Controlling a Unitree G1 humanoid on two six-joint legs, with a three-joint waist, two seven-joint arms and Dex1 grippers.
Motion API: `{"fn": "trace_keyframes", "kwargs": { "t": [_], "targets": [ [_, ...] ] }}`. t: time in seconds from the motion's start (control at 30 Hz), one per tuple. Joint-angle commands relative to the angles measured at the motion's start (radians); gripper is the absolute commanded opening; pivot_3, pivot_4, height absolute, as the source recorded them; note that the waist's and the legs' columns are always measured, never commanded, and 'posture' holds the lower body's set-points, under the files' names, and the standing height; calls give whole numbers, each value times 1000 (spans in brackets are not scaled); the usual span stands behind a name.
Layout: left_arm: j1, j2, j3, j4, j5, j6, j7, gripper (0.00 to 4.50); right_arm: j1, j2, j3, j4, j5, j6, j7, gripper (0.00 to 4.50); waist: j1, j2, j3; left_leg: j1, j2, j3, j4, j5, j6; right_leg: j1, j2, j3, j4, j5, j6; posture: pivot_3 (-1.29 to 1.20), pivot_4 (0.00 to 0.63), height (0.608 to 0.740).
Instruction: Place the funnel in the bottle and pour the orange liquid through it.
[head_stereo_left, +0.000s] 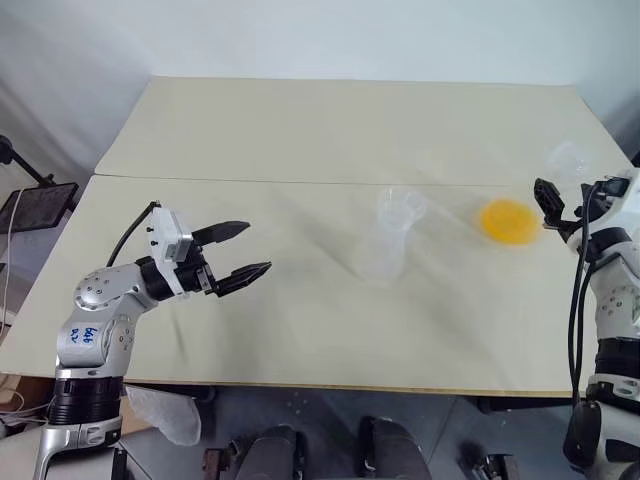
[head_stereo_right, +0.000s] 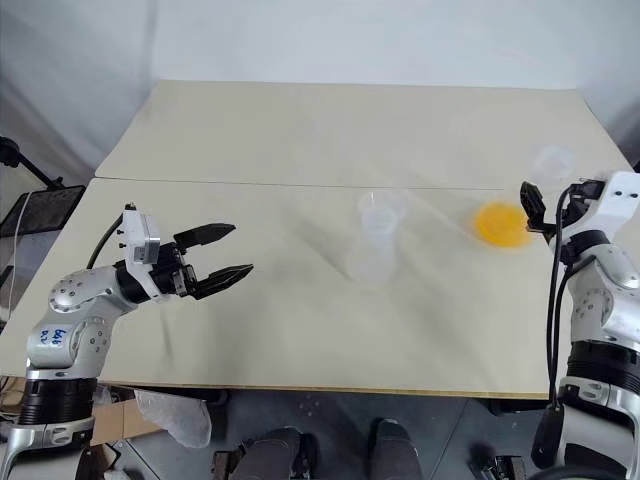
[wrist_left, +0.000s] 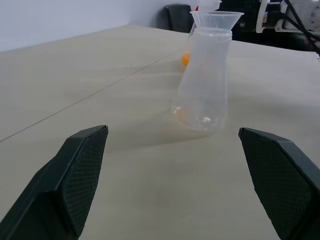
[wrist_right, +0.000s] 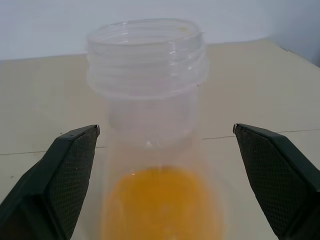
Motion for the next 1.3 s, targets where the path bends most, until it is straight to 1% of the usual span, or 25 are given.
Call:
{"fn": "trace_keyframes", "kwargs": {
  "t": [0.03,0.17,0.4,0.5,0.6,0.63,0.67,0.87,0.93,1.03,1.17,1.3],
  "targets": [
    [9,0,5,-42,-17,-16,8,4453,-59,-5,-1,52,-29,-83,24,4500,0,0,0,0,0,0,0,0,0,0,0,0,0,0,0,0,150,740],
    [10,-1,-1,-42,-12,-24,8,4453,-115,9,4,130,-45,-132,43,4500,-1,0,0,0,0,0,0,0,0,0,0,0,0,0,0,0,150,740],
    [15,2,-4,-45,-12,-30,10,4453,-155,21,13,205,-64,-172,77,4500,-1,0,0,0,0,0,0,0,0,0,0,0,0,0,0,0,150,740],
    [18,2,-3,-48,-12,-33,13,4500,-165,24,13,224,-68,-191,80,3867,-3,0,0,0,0,0,0,0,0,0,0,0,-1,0,0,0,150,740],
    [19,0,-4,-49,-12,-35,16,4500,-172,30,9,240,-72,-226,78,2871,-3,0,0,0,0,0,0,0,0,0,0,0,-1,0,0,0,150,740],
    [20,-1,-5,-49,-12,-36,17,4500,-173,31,10,245,-74,-235,80,2608,-3,0,0,0,1,0,0,0,0,0,0,0,-1,0,0,0,150,740],
    [20,-2,-6,-50,-12,-37,18,4500,-173,32,11,249,-75,-239,82,2549,-4,0,0,0,1,0,0,0,0,0,0,0,-1,0,0,0,150,740],
    [24,-1,-5,-53,-14,-37,19,4500,-168,41,10,259,-69,-256,87,2549,-4,0,0,0,1,0,0,0,0,0,0,0,-1,0,0,0,150,740],
    [20,1,-5,-50,-14,-36,18,4500,-155,56,12,222,-55,-281,120,2549,-5,0,0,0,1,0,0,0,0,0,0,0,-1,0,0,0,150,740],
    [12,2,-6,-43,-14,-35,15,4500,-141,76,4,160,-40,-309,130,2549,-5,1,1,0,1,0,0,0,0,0,1,0,-1,0,0,0,150,740],
    [12,1,-9,-46,-16,-34,16,4500,-115,81,6,83,-18,-223,128,2549,-3,3,1,0,1,0,0,0,0,0,0,0,-1,0,0,0,150,740],
    [22,2,-9,-52,-19,-29,16,4500,-46,92,6,-77,29,-116,125,2549,1,2,1,-1,1,-1,0,0,0,0,0,1,-1,0,0,0,150,740]
  ]
}}
